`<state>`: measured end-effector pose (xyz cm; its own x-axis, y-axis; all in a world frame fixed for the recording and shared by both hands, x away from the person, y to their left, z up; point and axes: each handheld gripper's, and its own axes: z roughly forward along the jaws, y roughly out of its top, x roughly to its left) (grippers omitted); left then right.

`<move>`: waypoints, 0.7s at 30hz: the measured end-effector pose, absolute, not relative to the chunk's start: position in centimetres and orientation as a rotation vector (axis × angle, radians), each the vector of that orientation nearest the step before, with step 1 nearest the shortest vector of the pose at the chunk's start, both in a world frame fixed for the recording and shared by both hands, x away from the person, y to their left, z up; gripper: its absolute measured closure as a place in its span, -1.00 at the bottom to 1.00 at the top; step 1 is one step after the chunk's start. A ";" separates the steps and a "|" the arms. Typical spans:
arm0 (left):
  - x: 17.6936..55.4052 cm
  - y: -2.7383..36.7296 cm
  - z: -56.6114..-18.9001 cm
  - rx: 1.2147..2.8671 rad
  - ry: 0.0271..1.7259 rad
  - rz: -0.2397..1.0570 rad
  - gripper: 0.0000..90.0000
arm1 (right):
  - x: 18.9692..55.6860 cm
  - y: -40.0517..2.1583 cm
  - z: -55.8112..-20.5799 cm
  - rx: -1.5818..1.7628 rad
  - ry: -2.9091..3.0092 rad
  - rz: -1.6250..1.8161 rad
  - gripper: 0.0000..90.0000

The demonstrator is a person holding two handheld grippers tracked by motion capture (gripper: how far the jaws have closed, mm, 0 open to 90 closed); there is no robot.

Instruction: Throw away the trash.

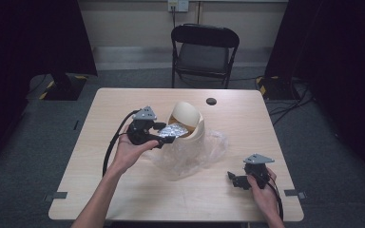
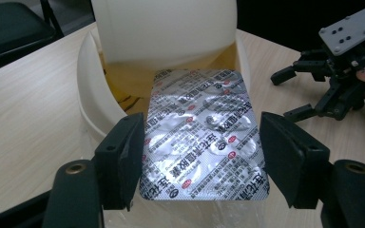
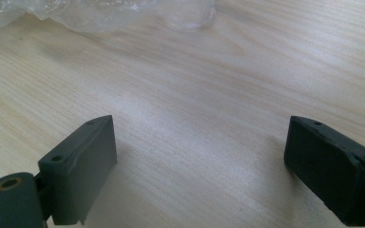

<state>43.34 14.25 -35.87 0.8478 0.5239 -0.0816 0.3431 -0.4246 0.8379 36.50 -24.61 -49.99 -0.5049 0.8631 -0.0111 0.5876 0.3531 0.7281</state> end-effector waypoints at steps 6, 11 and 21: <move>43.9 13.7 -36.0 2.062 0.654 0.220 -0.24 | 36.5 -24.6 -50.0 1.271 2.227 0.954 -0.79; 44.1 12.8 -36.0 2.054 0.620 0.216 -0.24 | 36.5 -24.6 -50.0 1.271 2.227 0.954 -0.79; 44.9 11.2 -36.4 2.071 0.634 0.227 -0.24 | 36.5 -24.6 -50.0 1.271 2.227 0.954 -0.79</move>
